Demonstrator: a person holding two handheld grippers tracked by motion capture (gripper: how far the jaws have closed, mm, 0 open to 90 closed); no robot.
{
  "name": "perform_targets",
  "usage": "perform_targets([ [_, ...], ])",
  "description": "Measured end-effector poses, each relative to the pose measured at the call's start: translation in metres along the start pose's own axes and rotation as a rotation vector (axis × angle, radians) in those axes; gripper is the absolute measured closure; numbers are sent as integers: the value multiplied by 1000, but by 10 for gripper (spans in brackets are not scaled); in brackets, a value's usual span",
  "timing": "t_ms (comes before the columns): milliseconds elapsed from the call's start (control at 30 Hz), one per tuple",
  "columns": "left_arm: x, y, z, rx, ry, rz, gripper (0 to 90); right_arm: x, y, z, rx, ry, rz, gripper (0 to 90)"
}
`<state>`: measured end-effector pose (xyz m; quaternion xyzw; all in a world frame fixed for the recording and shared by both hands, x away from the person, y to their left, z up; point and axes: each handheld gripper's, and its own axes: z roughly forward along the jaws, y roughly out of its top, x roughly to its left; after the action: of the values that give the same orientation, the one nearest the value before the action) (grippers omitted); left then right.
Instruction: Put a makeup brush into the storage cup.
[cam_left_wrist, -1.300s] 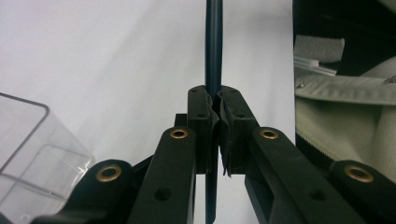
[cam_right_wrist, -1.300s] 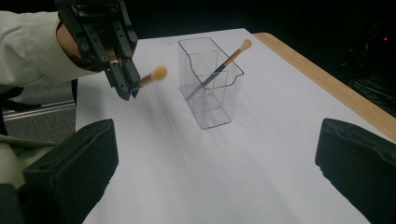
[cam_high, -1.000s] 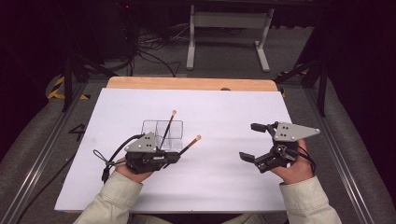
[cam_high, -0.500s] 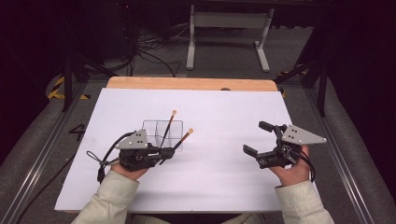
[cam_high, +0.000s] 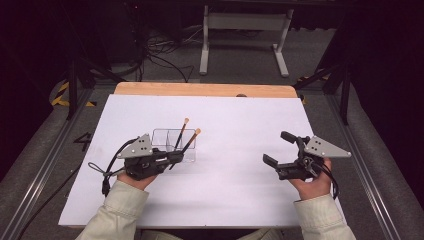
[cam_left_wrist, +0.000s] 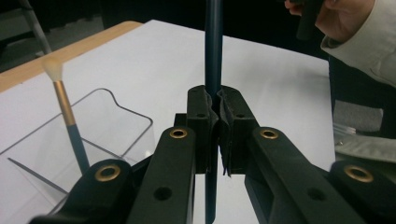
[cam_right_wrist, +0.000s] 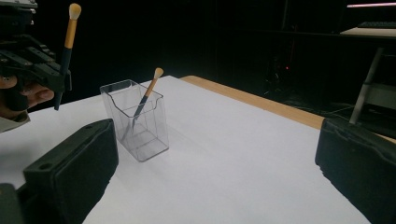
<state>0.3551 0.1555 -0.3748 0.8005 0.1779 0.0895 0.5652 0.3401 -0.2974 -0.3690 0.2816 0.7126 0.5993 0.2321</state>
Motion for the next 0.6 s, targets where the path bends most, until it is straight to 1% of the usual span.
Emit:
perform_targets([
  [167,4,-1,0,-23,21,-9,836,-3,-3,-2,-9,-13,9,0],
  [200,5,-1,-1,-27,30,-2,836,-3,-5,-3,-7,-16,15,0],
  [367,12,-1,-3,-80,43,-28,836,-3,-7,-2,-8,-15,18,0],
  [500,17,-3,-3,-114,50,-60,836,-3,-8,-2,-2,-20,20,0],
  [567,19,-4,-3,-139,75,-67,837,-3,-8,-2,0,-17,21,0],
  [600,21,-4,-3,-145,86,-59,836,-3,-9,-2,6,-15,17,0],
])
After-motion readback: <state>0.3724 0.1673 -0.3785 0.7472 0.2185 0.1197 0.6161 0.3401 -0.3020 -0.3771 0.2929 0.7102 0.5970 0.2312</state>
